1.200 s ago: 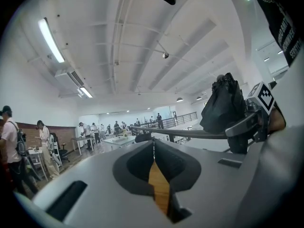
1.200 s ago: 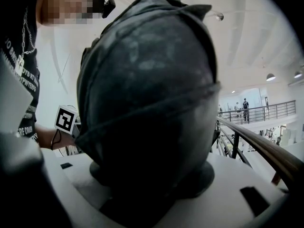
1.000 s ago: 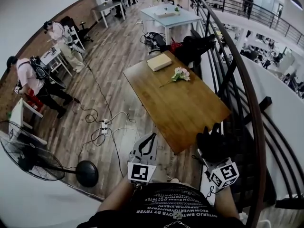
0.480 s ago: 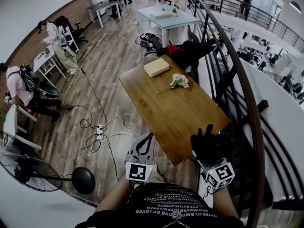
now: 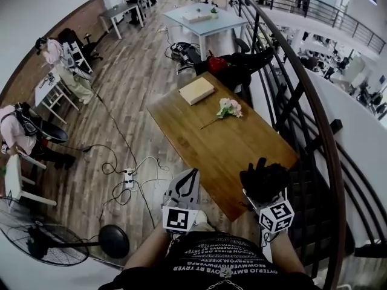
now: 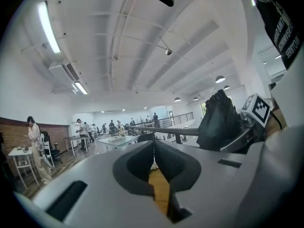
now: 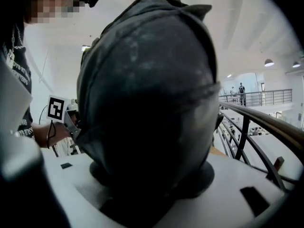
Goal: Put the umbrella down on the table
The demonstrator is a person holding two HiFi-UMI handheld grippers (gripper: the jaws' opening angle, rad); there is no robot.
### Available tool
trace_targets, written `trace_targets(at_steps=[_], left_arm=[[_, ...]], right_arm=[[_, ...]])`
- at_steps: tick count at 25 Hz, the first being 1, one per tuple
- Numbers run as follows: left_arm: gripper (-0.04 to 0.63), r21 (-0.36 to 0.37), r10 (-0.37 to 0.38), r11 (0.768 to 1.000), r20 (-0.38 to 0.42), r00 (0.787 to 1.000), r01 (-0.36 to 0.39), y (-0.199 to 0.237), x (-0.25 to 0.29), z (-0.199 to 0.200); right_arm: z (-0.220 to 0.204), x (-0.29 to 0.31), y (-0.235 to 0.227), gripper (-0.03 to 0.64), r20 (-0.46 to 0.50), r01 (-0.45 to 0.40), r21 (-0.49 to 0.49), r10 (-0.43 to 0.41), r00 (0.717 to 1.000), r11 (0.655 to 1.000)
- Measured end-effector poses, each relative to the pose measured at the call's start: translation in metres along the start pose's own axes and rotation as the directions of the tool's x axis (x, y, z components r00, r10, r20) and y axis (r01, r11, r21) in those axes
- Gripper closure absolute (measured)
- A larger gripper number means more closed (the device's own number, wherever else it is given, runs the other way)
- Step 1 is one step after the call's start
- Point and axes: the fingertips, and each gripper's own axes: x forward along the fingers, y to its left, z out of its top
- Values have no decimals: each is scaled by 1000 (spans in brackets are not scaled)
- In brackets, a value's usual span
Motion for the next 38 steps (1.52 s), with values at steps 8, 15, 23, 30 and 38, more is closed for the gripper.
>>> trace_targets(at_steps=[8,15,23,30,38], left_arm=[[565,-25,-25,999,-2,1000,25,38,20,-9],[566,-19,-75,997,-20,997,75,53,37,-14],[565,-10,-87,996,-20,996,87,79,45,-16],[565,-10,-84,996,-43,996,83,95,45,-25],[565,-10,-78,997,-72,994,77,100,47,-33]], right_arm=[[-54,57,-4,339,-196,34,186,3,981,982],[-106,92,-15,339,-295,107,294,-17,955,950],[-168,123,-43,336,-402,232,352,-77,912,907],[-207,152,-61,333,-468,299,335,-118,876,893],[-239,165,-82,328,-538,381,321,-164,827,867]])
